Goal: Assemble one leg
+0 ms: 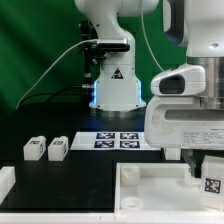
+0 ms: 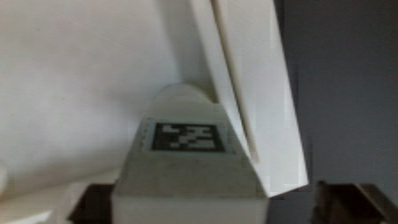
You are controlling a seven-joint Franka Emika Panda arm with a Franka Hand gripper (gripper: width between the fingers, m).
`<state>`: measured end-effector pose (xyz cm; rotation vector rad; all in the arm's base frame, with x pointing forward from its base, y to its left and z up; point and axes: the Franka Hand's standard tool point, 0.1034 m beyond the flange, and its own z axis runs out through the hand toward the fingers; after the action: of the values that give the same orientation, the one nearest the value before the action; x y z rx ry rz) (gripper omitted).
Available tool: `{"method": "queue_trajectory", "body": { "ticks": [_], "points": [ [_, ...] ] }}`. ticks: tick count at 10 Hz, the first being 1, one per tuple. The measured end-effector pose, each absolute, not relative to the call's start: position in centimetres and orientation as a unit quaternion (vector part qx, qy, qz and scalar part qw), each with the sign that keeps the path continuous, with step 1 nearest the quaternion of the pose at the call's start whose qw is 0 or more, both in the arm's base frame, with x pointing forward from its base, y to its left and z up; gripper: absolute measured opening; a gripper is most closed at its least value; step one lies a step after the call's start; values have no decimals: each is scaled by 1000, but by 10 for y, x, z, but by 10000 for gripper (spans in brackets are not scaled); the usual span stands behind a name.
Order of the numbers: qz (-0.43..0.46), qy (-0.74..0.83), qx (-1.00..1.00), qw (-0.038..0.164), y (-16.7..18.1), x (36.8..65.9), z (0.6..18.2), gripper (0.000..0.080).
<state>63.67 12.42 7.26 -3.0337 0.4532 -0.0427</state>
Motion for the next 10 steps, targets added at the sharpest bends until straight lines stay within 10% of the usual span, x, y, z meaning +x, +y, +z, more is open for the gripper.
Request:
{"method": "queue_trajectory", "body": {
  "ticks": [2,10],
  "points": [
    [-9,245,-969,37,122,636,72,297],
    [17,784,-617,74,124,633,67,297]
  ]
}}
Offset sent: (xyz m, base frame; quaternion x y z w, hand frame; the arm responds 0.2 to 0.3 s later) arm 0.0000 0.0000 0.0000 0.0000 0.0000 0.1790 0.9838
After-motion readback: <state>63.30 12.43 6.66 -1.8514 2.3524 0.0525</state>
